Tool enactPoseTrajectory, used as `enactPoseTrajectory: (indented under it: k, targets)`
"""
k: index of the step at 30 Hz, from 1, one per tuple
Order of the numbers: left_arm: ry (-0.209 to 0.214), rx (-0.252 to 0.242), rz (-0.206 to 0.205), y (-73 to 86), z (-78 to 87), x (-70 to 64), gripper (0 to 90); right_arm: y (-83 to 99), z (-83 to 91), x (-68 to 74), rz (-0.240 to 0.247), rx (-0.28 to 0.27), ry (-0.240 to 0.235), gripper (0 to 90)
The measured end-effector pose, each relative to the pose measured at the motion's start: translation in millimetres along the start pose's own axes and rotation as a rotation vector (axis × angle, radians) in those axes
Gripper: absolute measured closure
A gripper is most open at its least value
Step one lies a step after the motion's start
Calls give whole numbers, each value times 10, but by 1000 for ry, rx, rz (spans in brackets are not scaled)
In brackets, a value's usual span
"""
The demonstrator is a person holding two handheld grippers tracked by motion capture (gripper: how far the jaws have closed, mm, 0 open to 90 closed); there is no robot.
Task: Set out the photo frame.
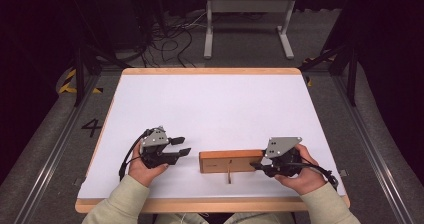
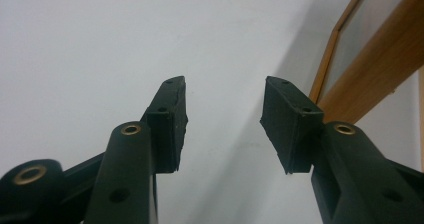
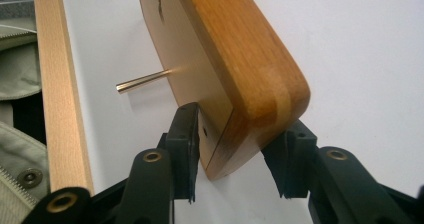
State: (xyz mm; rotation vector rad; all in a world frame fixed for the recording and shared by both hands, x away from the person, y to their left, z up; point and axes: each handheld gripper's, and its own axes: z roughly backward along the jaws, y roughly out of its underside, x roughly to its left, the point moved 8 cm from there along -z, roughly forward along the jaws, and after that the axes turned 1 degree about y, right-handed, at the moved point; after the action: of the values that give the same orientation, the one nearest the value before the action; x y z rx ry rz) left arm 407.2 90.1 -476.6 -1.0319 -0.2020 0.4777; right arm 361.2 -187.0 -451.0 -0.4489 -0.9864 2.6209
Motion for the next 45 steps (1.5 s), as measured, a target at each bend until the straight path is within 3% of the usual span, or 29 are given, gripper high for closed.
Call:
enactPoseTrajectory:
  k: [9, 16, 24, 30, 36, 40, 45]
  targets:
    - [-7, 2, 8, 14, 0, 26, 523, 38, 45, 83, 5, 15, -28, 620]
    - [-6, 5, 11, 21, -13, 20, 523, 98, 49, 196, 7, 44, -73, 562]
    - [-12, 3, 15, 22, -3, 35, 520, 182, 77, 189, -51, 62, -88, 546]
    - [-13, -1, 20, 21, 2, 51, 519, 299, 79, 177, -84, 100, -95, 620]
    - [-13, -1, 21, 18, -1, 51, 522, 420, 86, 162, -101, 143, -107, 783]
    - [-16, 1, 21, 20, -1, 54, 522, 482, 42, 204, -82, 174, -140, 896]
    - [-18, 2, 21, 21, 3, 59, 525, 508, -17, 224, -65, 176, -165, 900]
